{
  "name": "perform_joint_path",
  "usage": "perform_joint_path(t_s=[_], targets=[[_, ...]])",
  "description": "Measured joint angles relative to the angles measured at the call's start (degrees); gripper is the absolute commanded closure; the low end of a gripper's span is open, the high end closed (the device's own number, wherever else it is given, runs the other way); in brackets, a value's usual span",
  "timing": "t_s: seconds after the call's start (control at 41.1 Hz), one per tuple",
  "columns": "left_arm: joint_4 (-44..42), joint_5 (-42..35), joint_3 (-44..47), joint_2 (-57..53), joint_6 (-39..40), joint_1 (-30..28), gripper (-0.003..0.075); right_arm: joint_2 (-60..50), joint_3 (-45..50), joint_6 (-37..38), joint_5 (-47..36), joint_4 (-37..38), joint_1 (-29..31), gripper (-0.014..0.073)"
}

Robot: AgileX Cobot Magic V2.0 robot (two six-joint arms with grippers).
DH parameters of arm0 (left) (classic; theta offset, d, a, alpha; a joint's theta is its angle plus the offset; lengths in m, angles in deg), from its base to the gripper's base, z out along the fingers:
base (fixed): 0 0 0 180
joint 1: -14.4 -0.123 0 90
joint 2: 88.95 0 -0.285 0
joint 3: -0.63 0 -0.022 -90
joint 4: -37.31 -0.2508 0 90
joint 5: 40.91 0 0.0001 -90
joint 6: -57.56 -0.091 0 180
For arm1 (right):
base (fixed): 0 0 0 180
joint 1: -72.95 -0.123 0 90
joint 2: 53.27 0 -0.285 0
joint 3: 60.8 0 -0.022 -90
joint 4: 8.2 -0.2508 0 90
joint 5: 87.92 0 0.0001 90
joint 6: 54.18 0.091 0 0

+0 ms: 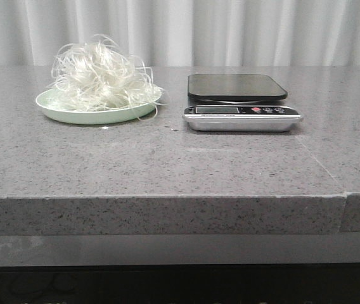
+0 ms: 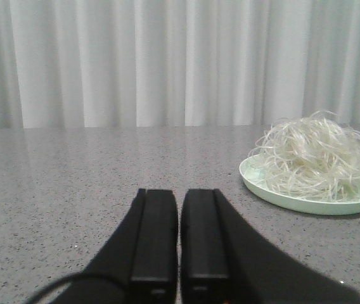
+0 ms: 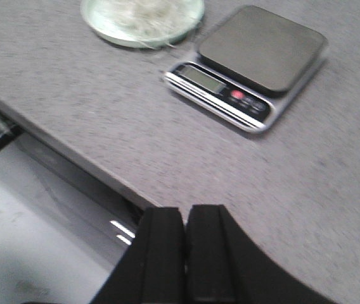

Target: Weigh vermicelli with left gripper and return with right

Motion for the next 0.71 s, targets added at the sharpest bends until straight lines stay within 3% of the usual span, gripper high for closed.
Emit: perform_joint_path(t_s=[0.122, 0.39, 0.706], targets=[[0.0, 0.0, 0.0, 0.0, 0.0, 0.0, 0.0578, -7.3, 7.2, 0.0, -3.8, 0.0, 7.8, 0.0435], [0.0, 0.0, 0.0, 0.0, 0.0, 0.0, 0.0578, -25.0, 25.3, 0.0, -22.3, 0.0, 21.1, 0.0435], [0.0, 0.0, 0.0, 0.0, 0.0, 0.0, 0.0578, -30.6, 40.5, 0.0, -34.3, 0.0, 26.9, 0.0435]])
